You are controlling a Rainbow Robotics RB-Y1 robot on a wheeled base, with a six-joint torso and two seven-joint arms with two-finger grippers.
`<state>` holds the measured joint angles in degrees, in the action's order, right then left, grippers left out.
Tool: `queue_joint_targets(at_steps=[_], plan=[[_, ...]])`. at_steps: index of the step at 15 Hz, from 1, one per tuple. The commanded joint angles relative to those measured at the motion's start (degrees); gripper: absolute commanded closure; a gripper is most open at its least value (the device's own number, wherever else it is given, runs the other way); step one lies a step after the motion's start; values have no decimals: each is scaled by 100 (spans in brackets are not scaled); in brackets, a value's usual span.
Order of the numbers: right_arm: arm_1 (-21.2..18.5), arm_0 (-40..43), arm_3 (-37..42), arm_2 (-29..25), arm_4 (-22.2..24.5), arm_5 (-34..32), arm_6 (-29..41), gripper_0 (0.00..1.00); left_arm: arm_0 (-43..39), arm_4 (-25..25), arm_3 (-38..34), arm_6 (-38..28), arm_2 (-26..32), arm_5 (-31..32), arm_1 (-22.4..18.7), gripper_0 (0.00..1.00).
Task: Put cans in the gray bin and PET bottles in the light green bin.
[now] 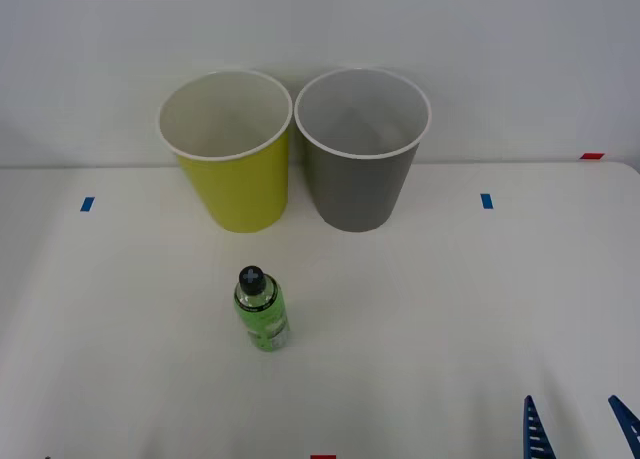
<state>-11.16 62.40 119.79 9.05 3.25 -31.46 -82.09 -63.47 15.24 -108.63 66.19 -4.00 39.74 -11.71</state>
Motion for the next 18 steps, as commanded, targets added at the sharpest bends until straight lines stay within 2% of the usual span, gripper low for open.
queue_joint_targets(at_steps=[1, 4, 9, 14, 18], plan=[[0, 0, 0, 0, 0, 0, 0, 17, 326, -795, -17, 834, -374, -63, -455, 0], [0, 0, 0, 0, 0, 0, 0, 16, 713, -1357, -61, 1414, -646, -45, -859, 0], [0, 0, 0, 0, 0, 0, 0, 16, 1275, -1357, -140, 1414, -910, -177, -1369, 0], [0, 0, 0, 0, 0, 0, 0, 17, 1900, -1603, -140, 1440, -1288, -485, -2142, 0], [0, 0, 0, 0, 0, 0, 0, 17, 2269, -1603, -140, 1458, -1490, -687, -2467, 0]])
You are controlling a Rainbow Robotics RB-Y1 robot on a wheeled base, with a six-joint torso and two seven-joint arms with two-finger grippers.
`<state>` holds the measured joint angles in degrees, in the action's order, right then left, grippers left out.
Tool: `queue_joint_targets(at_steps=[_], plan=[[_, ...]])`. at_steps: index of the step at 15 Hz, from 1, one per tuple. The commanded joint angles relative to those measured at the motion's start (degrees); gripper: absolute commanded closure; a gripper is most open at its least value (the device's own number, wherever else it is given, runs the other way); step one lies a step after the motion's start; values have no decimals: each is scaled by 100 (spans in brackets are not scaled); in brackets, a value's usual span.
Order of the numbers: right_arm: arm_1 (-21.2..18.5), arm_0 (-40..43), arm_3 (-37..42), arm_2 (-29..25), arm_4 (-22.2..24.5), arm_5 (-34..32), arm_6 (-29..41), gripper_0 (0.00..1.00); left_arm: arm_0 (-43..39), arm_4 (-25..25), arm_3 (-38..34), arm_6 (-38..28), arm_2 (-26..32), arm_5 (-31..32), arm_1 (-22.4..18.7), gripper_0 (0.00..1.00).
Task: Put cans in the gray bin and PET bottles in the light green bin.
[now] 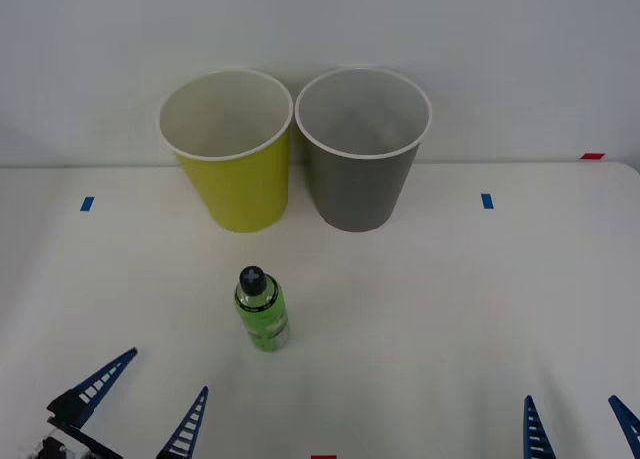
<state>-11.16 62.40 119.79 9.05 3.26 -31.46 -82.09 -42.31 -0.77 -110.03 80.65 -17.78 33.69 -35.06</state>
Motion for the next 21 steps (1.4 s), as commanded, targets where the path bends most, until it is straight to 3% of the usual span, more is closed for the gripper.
queue_joint_targets(at_steps=[1, 9, 21], plan=[[0, 0, 0, 0, -1, 0, 0, 17, 250, -46, -1, 21, -182, -117, -194, 0], [0, 0, 0, 0, -1, 0, 0, 17, 935, -151, 17, 30, -586, -460, -510, 0], [0, 0, 0, 0, -1, 0, 0, 17, 2315, -591, 623, 91, -1307, -776, -422, 0]])
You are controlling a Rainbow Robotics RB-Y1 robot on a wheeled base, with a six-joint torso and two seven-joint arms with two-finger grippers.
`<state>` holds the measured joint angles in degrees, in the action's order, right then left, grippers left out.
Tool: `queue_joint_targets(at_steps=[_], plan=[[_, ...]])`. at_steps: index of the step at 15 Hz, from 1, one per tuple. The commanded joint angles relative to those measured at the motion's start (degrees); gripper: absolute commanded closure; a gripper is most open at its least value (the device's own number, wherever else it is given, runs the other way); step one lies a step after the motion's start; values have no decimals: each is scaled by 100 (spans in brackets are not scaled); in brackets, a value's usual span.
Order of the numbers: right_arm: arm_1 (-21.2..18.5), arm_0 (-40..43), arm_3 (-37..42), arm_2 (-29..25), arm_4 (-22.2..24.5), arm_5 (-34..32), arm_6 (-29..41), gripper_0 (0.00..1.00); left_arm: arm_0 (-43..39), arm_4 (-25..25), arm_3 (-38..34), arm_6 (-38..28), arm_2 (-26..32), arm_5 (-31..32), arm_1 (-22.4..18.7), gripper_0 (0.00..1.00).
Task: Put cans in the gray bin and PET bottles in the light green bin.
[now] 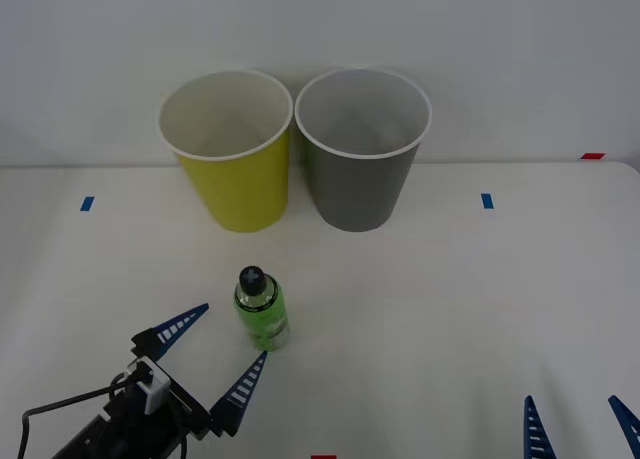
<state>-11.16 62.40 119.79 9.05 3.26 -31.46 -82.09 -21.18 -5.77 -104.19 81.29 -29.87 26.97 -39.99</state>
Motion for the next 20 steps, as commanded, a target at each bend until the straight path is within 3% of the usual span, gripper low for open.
queue_joint_targets(at_steps=[1, 9, 20], plan=[[0, 0, 0, 0, -1, 0, 0, 16, 238, -91, 39, 37, -107, -122, 87, 0], [0, 0, 0, 0, -1, 0, 0, 16, 580, -73, 48, 63, -195, -526, 465, 0], [0, 0, 0, 0, -1, 0, 0, 16, 967, -170, 48, 63, -292, -913, 668, 0]])
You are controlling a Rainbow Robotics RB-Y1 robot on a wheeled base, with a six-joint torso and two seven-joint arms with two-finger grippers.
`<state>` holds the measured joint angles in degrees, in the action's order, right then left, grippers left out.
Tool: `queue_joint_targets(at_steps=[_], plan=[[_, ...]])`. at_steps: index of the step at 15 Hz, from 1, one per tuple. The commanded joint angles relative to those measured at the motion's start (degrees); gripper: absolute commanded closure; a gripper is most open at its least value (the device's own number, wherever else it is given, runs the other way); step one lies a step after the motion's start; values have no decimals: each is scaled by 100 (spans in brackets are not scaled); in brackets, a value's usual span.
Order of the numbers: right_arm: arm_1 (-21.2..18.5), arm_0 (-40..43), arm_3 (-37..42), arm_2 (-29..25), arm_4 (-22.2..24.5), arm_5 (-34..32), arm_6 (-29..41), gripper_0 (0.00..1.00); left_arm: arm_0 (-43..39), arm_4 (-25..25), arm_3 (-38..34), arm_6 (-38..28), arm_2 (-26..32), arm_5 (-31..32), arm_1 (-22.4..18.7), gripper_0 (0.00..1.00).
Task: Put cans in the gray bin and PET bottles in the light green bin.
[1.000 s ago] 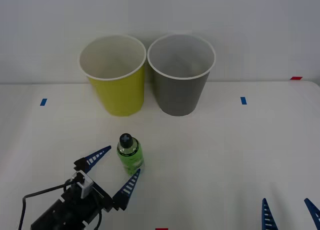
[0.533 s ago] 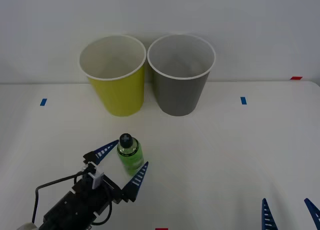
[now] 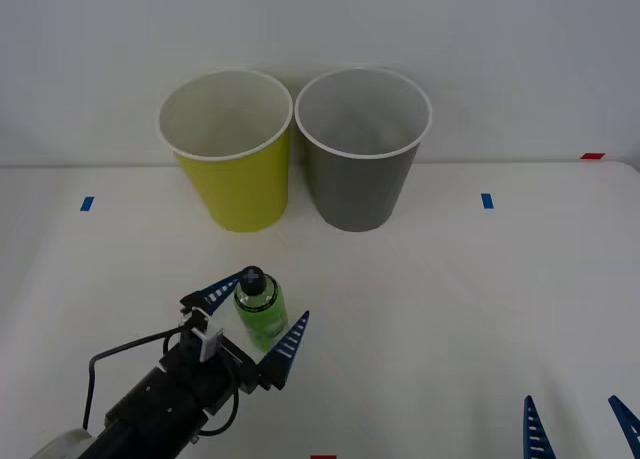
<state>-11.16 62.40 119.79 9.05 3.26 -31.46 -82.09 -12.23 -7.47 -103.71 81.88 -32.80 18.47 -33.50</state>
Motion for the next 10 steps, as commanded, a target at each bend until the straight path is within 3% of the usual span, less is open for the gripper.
queue_joint_targets(at_steps=[1, 2, 3, 4, 5, 6, 10], plan=[[0, 0, 0, 0, -1, 0, 0, 16, 81, 0, 0, 4, 2, -71, 19, 0], [0, 0, 0, 0, -1, 0, 0, 17, 81, 0, 0, 4, 2, -71, 19, 0], [0, 0, 0, 0, -1, 0, 0, 17, 81, 0, 0, 4, 2, -71, 19, 7], [0, 0, 0, 0, -1, 0, 0, 16, 81, 0, 0, 4, 2, -62, 11, 50], [0, 0, 0, 0, -1, 0, 0, 16, 81, 0, 0, 4, 2, -71, 11, 78], [0, 0, 0, 0, -1, 0, 0, 17, 72, -9, 0, 4, 2, -71, 11, 90], [0, 0, 0, 0, -1, 0, 0, 17, 28, 26, -9, 4, -7, -71, 11, 100]])
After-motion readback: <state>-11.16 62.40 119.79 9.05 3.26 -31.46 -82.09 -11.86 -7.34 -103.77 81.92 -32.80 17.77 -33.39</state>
